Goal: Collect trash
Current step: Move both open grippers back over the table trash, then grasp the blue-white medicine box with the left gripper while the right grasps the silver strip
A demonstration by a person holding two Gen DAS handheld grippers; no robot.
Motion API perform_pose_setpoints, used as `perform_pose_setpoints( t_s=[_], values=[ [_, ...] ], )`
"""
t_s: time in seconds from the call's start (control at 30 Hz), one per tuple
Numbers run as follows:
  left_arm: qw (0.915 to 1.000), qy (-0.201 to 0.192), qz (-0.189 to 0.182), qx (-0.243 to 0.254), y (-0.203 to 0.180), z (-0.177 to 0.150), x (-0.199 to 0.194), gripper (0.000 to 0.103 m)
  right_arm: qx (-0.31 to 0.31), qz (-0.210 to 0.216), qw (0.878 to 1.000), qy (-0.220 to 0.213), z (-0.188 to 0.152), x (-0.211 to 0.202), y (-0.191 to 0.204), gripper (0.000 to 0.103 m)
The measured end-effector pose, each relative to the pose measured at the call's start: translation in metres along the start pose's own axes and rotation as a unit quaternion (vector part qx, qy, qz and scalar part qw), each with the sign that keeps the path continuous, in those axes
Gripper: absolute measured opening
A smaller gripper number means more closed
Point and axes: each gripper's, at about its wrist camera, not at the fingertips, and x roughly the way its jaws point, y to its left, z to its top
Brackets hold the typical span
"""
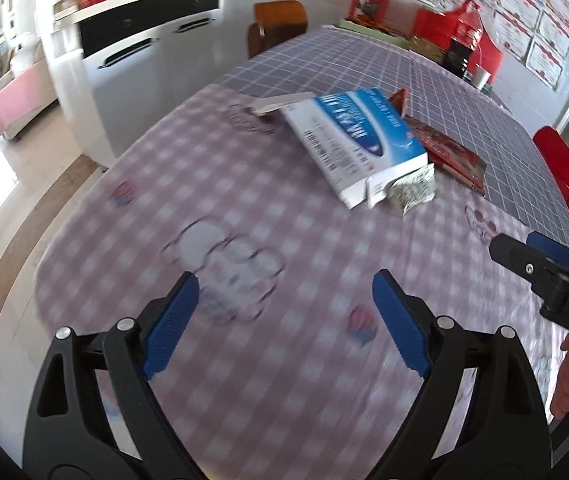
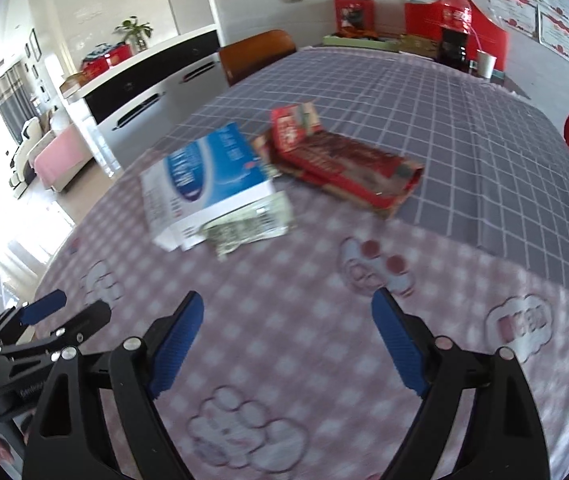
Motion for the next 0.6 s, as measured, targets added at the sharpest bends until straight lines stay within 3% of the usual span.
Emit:
perform_pose_setpoints(
  t_s=[0.17,0.27,0.4,0.6],
  values=[
    [0.9999,0.009,-0.012,0.001,-0.015,0.034,0.027,0.087,-0.009,-0.01,1.0,0.013,0.016,0.012,-0.014,0.085],
    [0.9998,0.011,0.007,-0.015,-0.016,0.057,0.044,0.088,-0.019,-0.004,0.999,0.026,0.025,0.022,-0.018,0.085],
    [0.9988,0.017,-0.021,-0.041,-0.016,0.083,0.067,0.088,-0.033,0.015,0.998,0.044,0.036,0.038,-0.015,0.085],
    [0.9962,0.014,-0.028,-0.081,-0.016,0.106,0.1,0.086,-0.044,0.032,0.996,0.065,0.042,0.058,-0.008,0.085]
  ],
)
